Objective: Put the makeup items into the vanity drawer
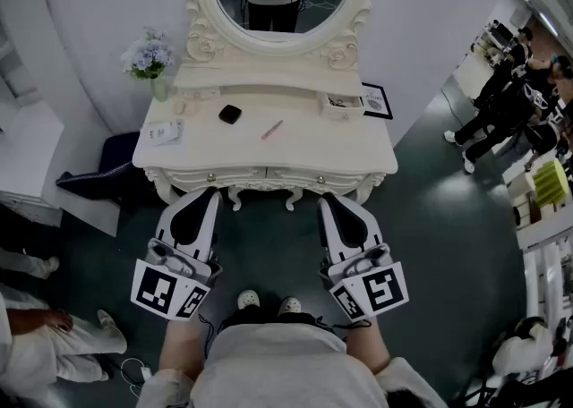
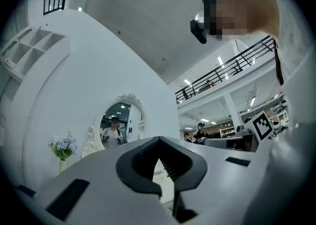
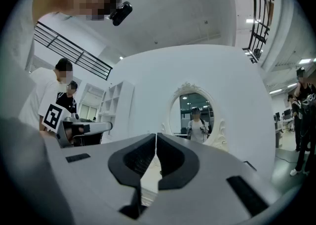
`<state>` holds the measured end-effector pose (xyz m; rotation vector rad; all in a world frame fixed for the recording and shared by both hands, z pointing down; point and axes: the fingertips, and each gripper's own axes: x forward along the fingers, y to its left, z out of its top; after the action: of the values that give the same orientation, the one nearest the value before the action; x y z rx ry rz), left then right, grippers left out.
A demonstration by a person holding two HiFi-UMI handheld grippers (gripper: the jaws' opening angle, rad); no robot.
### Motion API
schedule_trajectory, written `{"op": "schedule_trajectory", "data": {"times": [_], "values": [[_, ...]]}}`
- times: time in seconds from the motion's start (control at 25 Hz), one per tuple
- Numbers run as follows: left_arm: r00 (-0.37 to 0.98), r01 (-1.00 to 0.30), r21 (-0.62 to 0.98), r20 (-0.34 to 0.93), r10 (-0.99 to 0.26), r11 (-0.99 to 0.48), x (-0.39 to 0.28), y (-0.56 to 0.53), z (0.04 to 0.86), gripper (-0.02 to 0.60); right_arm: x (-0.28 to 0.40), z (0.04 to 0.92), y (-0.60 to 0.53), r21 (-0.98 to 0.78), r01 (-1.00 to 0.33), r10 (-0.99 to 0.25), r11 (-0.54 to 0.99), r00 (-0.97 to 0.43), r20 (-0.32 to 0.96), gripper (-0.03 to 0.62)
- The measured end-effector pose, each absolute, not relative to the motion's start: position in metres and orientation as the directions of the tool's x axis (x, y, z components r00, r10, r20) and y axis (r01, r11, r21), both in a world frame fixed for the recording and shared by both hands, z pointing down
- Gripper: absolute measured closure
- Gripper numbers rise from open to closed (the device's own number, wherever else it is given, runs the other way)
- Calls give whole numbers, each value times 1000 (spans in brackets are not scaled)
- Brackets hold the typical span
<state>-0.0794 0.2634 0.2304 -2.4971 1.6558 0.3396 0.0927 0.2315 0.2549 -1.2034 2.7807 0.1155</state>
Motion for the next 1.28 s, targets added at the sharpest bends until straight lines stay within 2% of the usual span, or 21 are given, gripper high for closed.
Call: {"op": "schedule_trajectory", "data": {"times": [0.24, 0.84, 1.28], "values": [[400, -913, -19, -245, -883, -408, -81, 259, 234, 574, 79, 256, 228, 30, -729, -721, 683, -681, -129, 571], [379, -917, 15, -272, -884, -398, -130, 246, 235, 574, 43, 263, 211, -8, -746, -740, 666, -658, -140, 570], [420, -896, 27, -269, -867, -443, -141, 232, 245, 574, 29, 271, 206, -2, -766, -760, 643, -638, -122, 571]]}}
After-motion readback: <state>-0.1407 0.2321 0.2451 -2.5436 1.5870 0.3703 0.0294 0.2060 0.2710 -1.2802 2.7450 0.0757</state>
